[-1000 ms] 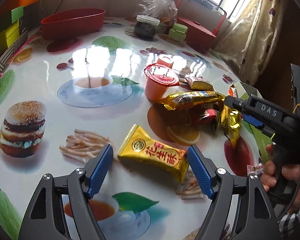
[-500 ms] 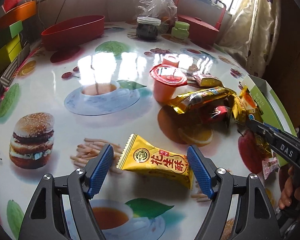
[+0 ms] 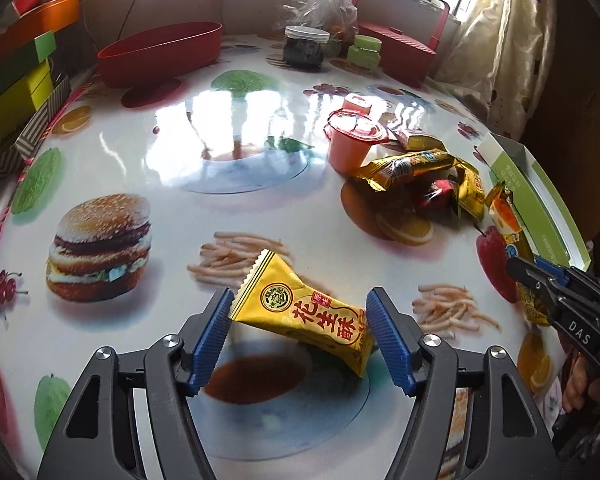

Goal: Organize snacks
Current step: 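Grasp the yellow peanut-crisp packet with the left tool while the right tool holds the gold stick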

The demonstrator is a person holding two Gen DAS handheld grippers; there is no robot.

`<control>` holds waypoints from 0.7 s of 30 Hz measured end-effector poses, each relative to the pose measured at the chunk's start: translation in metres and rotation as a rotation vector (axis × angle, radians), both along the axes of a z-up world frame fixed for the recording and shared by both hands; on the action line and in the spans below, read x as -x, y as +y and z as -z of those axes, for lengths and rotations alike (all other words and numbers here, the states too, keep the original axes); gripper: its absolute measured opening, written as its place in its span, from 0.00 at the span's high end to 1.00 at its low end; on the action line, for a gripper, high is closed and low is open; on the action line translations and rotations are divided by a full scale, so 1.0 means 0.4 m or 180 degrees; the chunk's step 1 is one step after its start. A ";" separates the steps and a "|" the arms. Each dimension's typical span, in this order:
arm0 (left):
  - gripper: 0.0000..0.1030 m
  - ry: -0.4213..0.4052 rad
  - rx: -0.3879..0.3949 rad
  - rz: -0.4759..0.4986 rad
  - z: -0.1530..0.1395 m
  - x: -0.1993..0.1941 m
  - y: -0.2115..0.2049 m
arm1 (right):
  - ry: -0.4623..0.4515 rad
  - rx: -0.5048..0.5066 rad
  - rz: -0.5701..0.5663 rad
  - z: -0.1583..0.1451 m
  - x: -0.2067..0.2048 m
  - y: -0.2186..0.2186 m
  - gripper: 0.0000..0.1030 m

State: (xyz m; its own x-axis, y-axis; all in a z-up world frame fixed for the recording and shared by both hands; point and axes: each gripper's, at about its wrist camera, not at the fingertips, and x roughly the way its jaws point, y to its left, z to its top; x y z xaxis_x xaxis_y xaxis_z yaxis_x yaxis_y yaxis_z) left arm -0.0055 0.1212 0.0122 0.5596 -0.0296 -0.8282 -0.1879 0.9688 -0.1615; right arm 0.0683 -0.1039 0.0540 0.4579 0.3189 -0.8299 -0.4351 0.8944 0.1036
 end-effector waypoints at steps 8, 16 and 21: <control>0.33 -0.0052 -0.0020 -0.0210 -0.014 0.036 0.015 | 0.0009 -0.0001 -0.0146 0.004 0.033 0.013 0.79; 0.33 0.0033 0.0254 -0.0217 -0.005 0.047 0.010 | 0.0034 -0.0009 -0.0245 0.004 0.051 0.010 0.79; 0.33 0.0056 0.0384 -0.0124 0.000 0.026 -0.008 | 0.0067 -0.0042 -0.0225 0.008 0.052 0.002 0.79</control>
State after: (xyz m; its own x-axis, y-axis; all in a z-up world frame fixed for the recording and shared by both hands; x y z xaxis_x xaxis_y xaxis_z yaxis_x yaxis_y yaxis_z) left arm -0.0157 0.1181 0.0120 0.5478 -0.1081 -0.8296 -0.2287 0.9345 -0.2728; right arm 0.0474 -0.1032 0.0508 0.4164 0.3608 -0.8345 -0.4948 0.8600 0.1249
